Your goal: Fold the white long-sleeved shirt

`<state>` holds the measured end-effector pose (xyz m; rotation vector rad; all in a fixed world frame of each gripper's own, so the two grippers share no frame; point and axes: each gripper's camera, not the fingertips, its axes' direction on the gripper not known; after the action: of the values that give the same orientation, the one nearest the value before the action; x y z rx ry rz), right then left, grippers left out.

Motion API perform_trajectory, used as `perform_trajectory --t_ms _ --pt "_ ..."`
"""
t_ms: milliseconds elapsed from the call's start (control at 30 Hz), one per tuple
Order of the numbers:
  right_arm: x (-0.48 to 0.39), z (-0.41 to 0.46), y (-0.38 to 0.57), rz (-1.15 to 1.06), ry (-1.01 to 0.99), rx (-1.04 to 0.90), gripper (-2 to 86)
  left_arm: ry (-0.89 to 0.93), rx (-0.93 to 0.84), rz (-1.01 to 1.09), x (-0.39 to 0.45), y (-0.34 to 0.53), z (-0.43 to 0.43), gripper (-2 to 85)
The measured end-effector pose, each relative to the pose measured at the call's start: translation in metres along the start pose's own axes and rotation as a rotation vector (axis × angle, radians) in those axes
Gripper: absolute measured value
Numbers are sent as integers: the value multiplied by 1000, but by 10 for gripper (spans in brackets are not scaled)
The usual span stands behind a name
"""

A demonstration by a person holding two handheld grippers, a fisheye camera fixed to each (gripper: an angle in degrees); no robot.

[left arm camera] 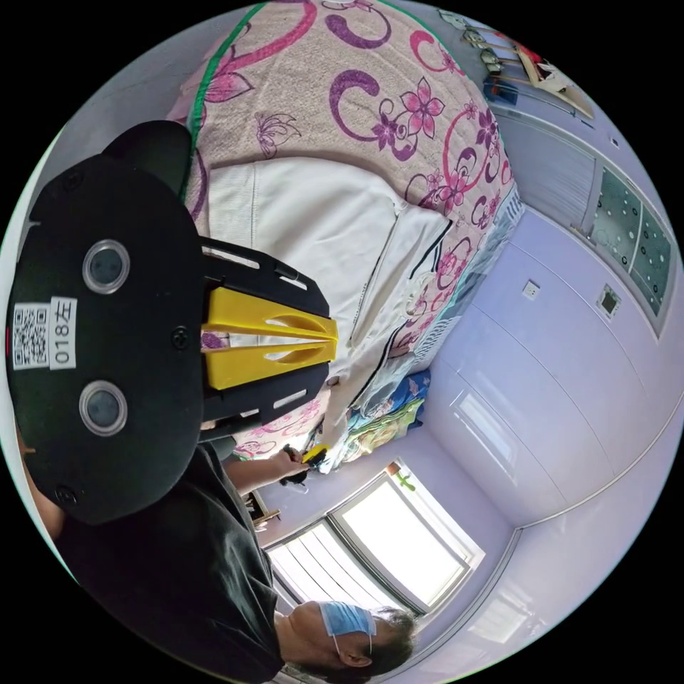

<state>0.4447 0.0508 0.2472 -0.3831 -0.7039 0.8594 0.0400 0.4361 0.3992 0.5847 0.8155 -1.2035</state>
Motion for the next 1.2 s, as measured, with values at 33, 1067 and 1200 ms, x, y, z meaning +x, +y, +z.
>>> perform_trajectory --t_ms 33,1067,1200 --pt "24 3 26 69 -48 -149 57 0 7 -11 -5 5 -5 -10" --pt "-20 71 20 -703 91 -797 17 89 191 128 41 154 -125 -10" --pt "-21 48 -46 -293 -449 -672 14 171 245 118 13 153 -129 -10"
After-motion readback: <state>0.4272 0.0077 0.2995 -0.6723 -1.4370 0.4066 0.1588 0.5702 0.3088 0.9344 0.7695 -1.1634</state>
